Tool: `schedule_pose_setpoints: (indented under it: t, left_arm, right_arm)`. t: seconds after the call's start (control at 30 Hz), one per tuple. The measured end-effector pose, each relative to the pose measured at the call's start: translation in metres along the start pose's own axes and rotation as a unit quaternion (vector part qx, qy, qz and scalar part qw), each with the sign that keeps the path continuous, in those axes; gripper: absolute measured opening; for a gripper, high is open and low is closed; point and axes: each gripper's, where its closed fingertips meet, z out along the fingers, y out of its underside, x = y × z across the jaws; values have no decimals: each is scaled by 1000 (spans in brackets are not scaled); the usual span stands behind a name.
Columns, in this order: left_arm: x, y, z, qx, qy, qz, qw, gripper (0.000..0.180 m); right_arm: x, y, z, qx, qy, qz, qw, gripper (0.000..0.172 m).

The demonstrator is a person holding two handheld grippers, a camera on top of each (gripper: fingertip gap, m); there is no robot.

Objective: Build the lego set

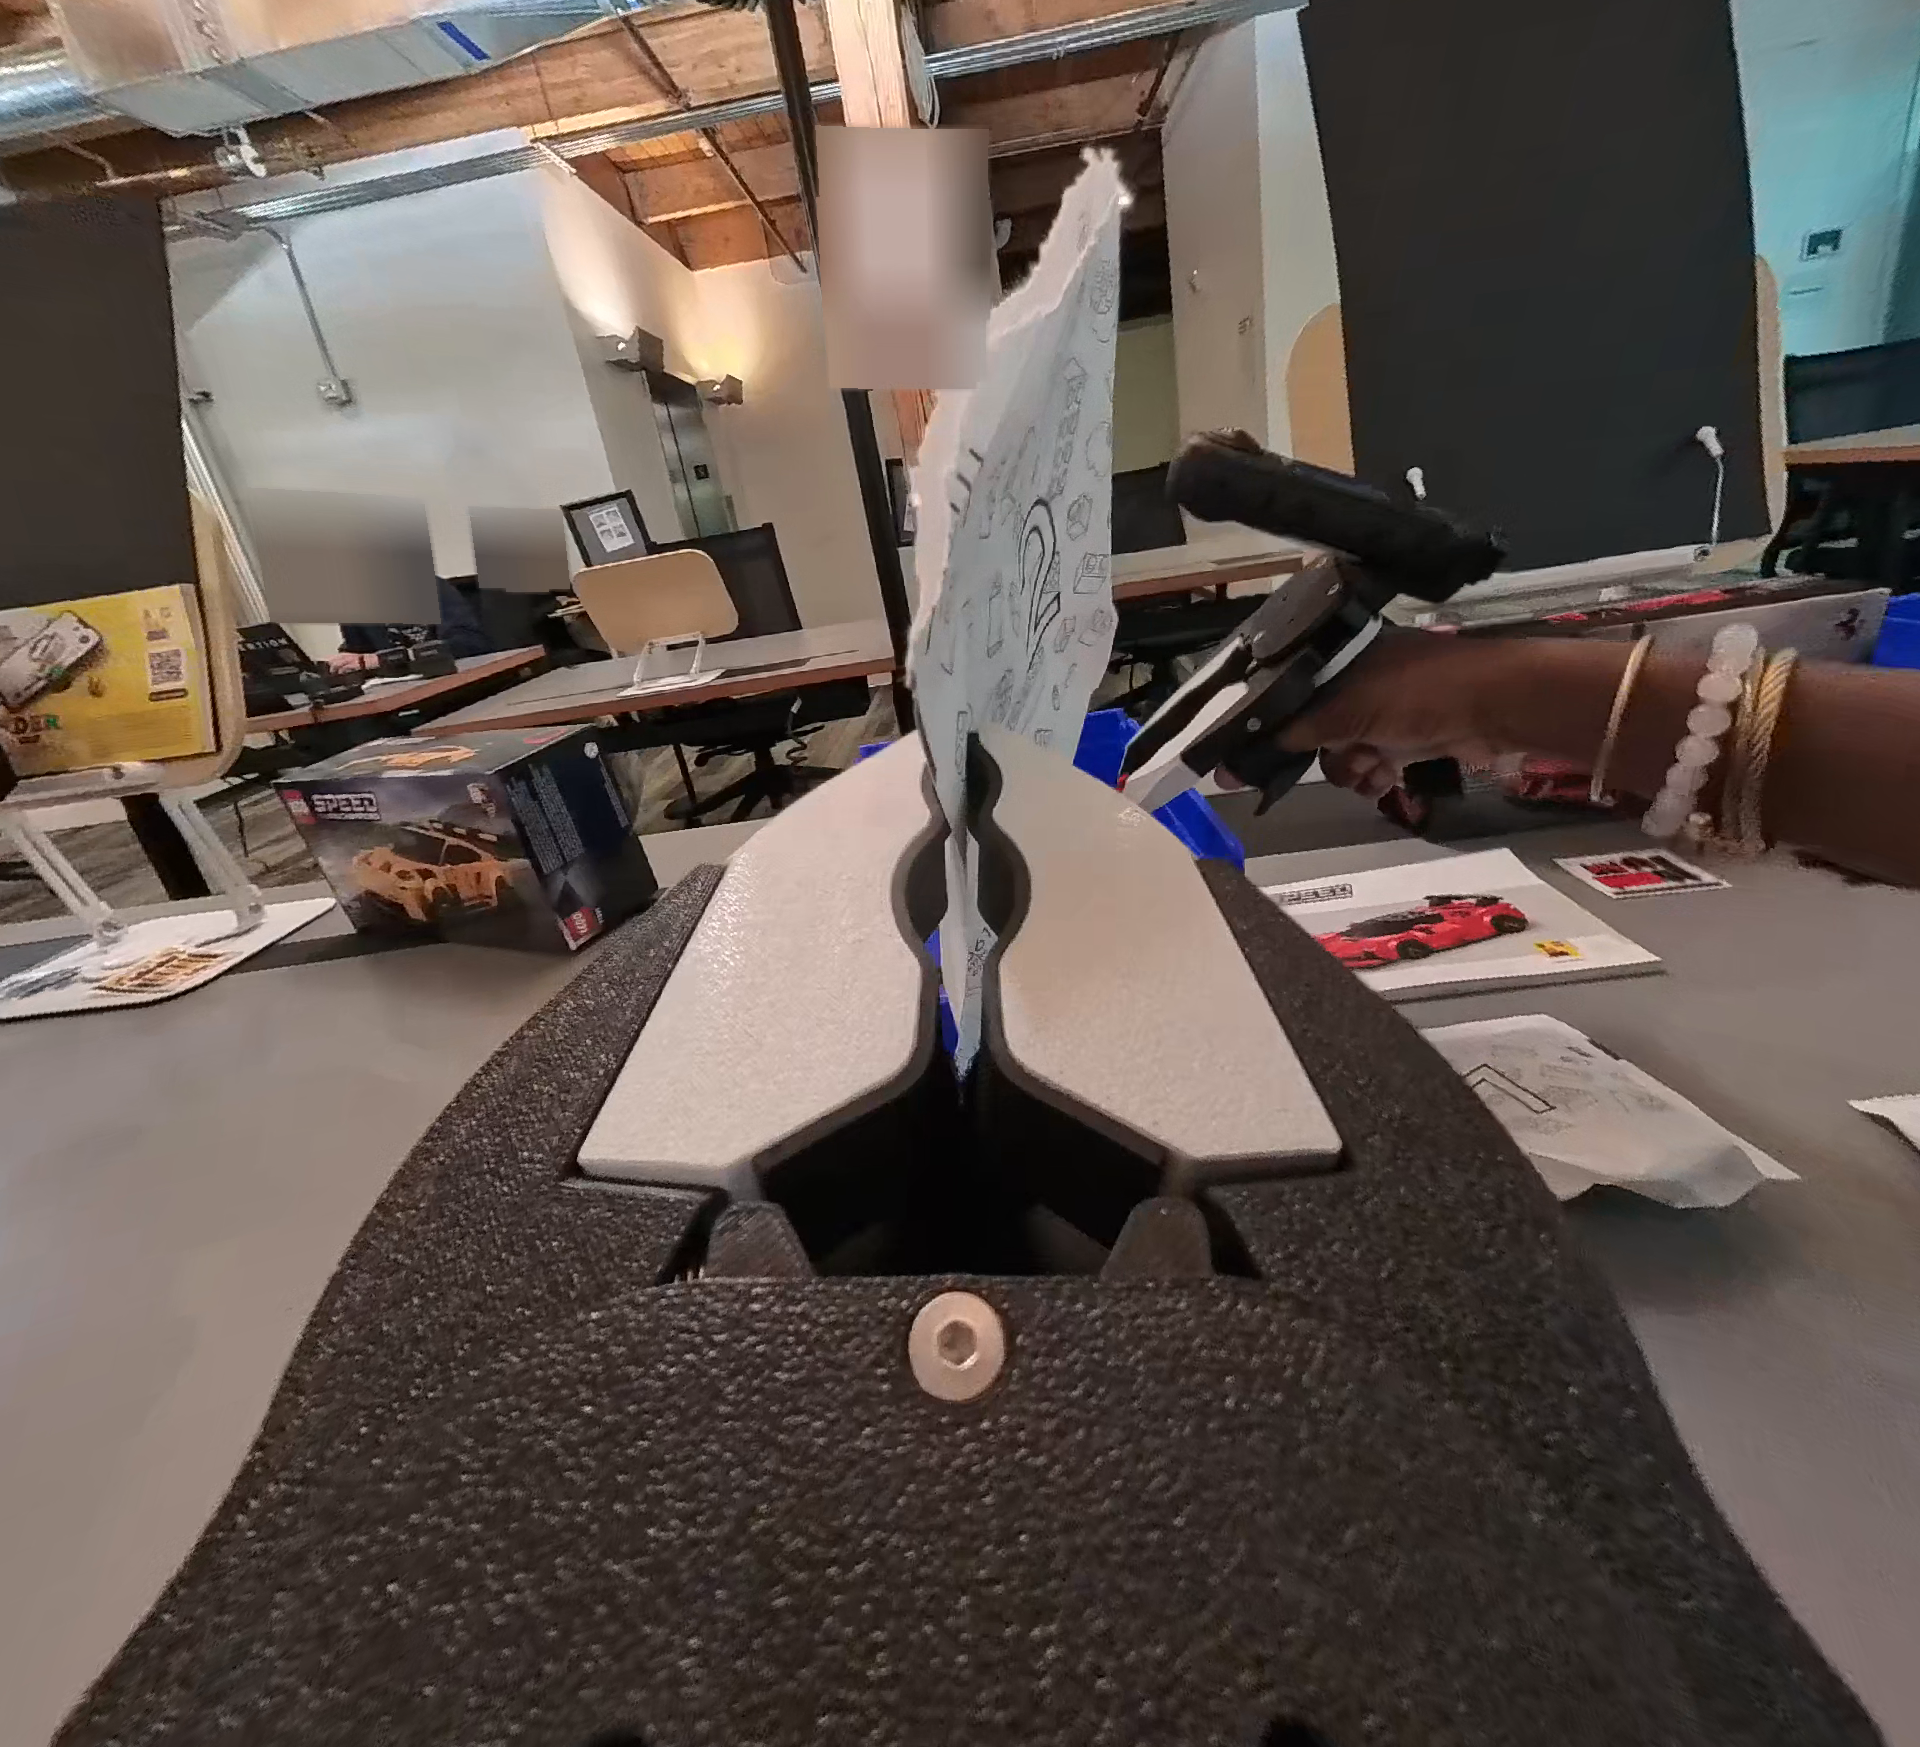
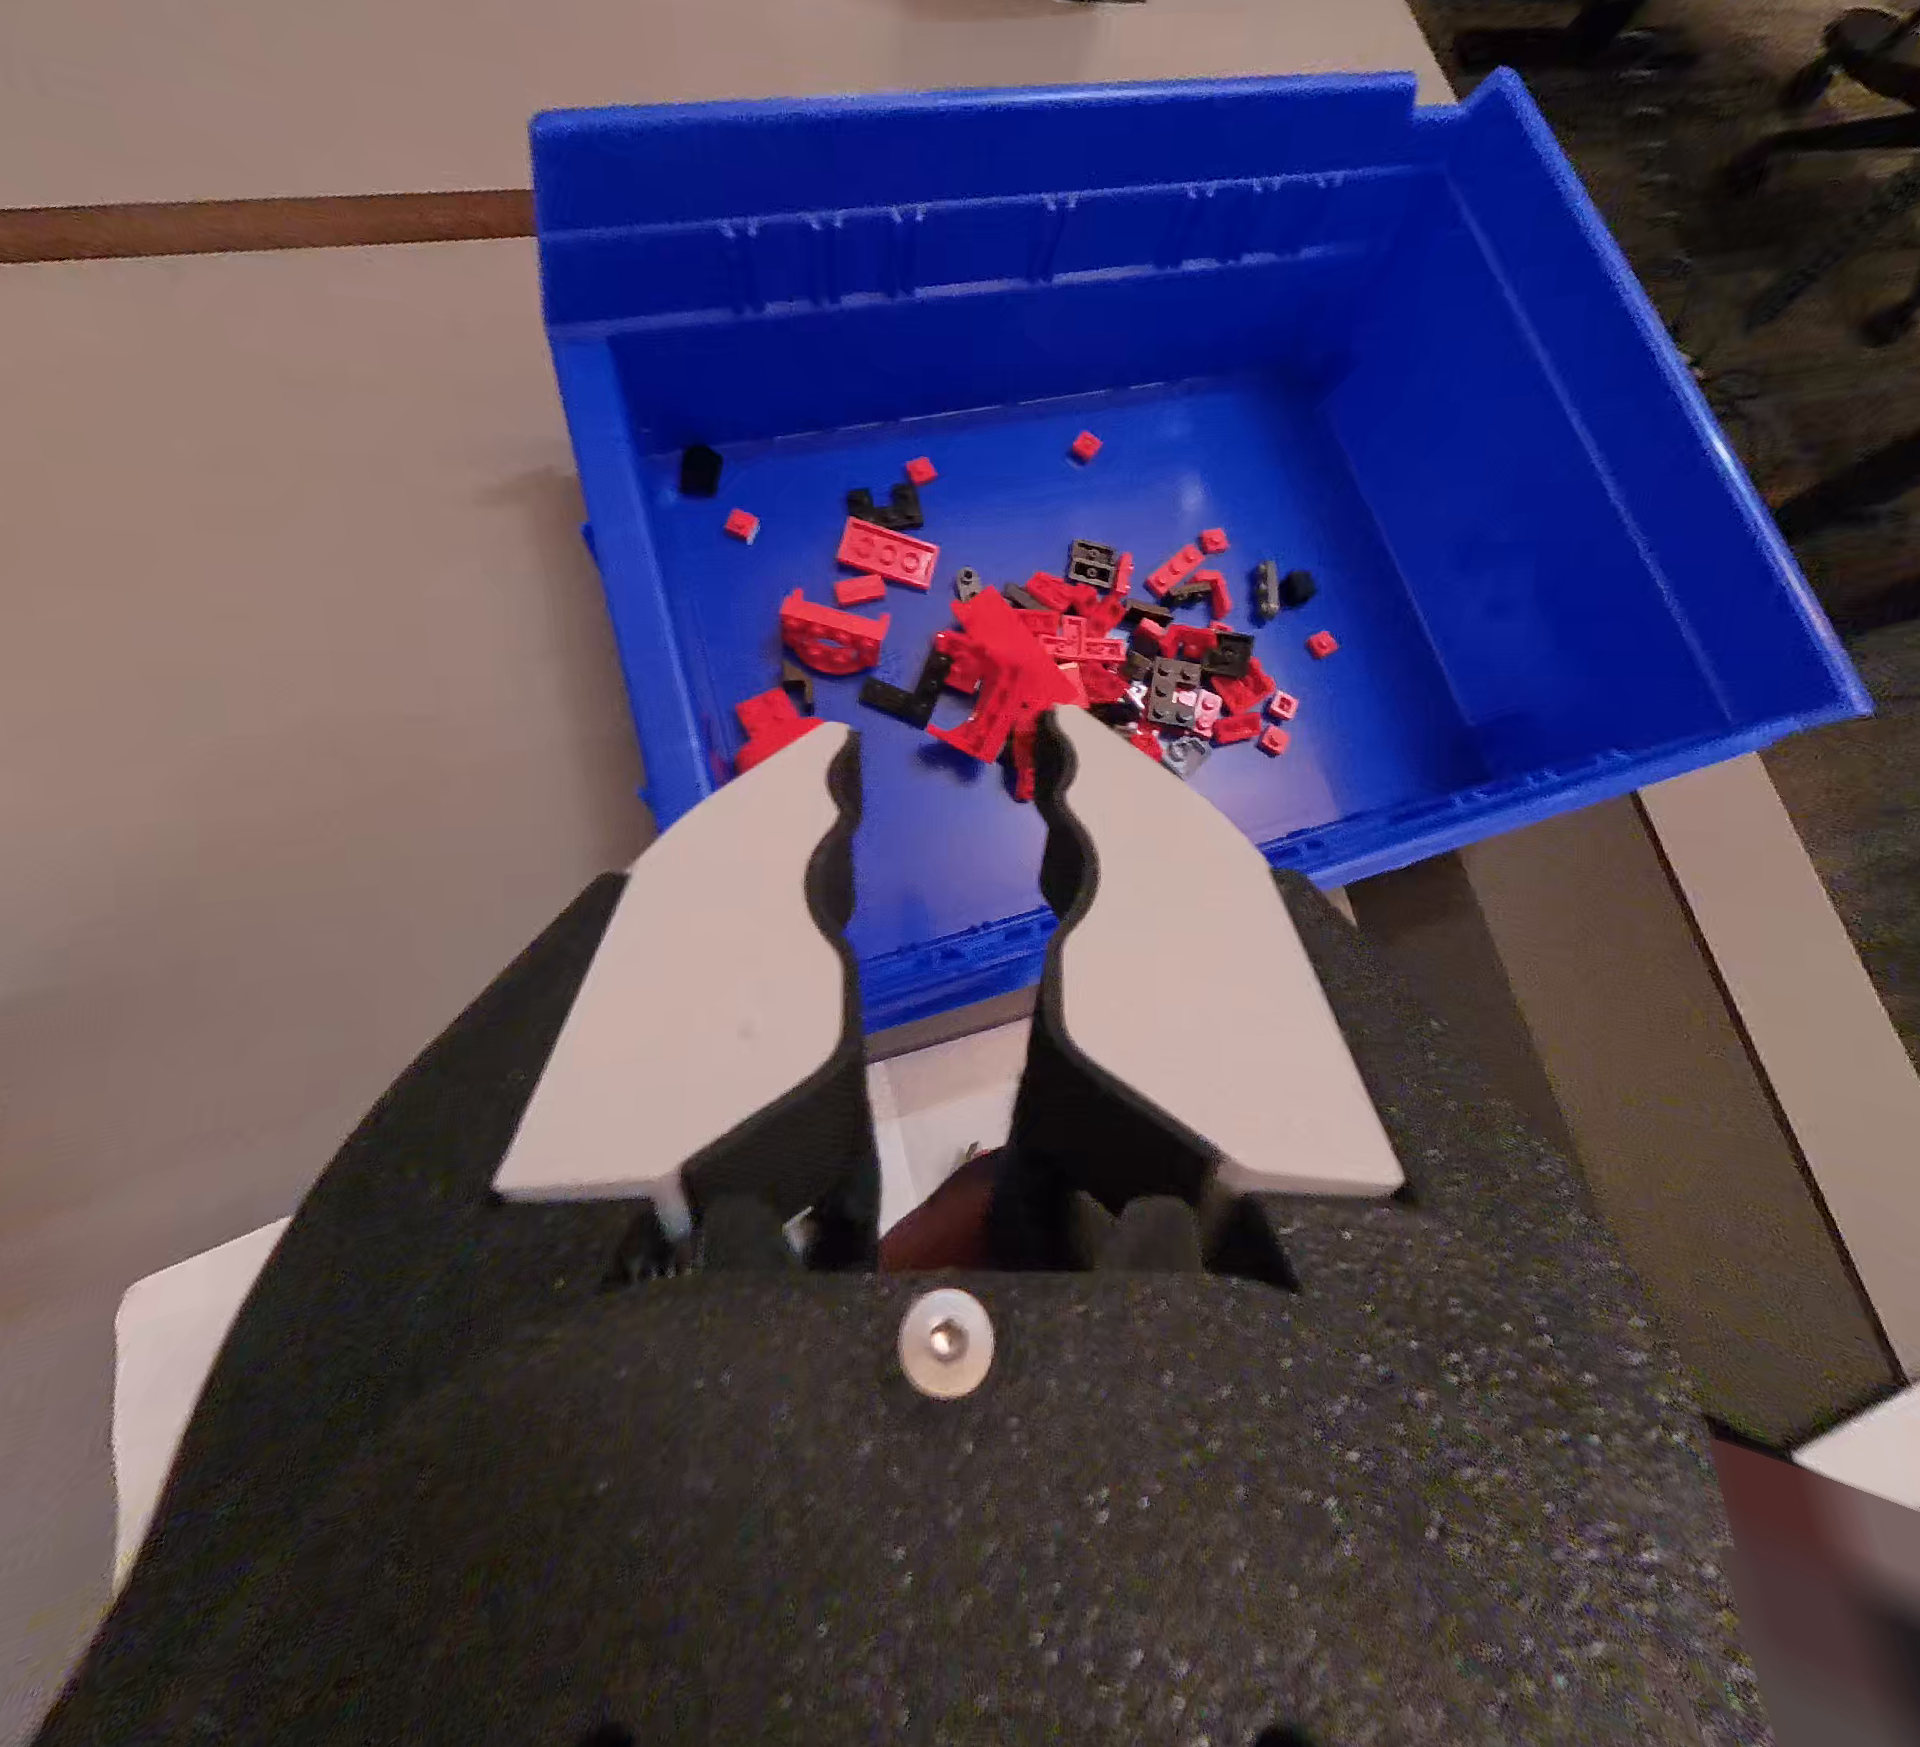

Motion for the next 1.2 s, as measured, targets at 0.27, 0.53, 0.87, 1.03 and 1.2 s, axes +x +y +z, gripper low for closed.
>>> schedule_pose_setpoints:
  t: [0.27, 0.53, 0.87, 1.03, 1.2]
  left_arm:
    - [-1, -4, -4, 8, -1, 4, 1000, 0]
    - [-4, -6, -7, 10, -3, 7, 1000, 0]
    - [0, -4, -6, 6, 12, 8, 1000, 0]
    - [-3, 6, -4, -19, 9, -17, 1000, 0]
    - [-2, 8, -3, -19, 17, -33, 999, 0]
  right_arm:
    - [12, 6, 0, -40, -90, -9, 995, 71]
    - [-3, 32, -15, -45, -234, -3, 971, 119]
    - [-9, 5, -40, 53, -215, -88, 971, 107]
    - [-51, -43, -109, 233, -298, -53, 924, 105]
    - [-92, -59, -185, 334, -372, -45, 865, 103]
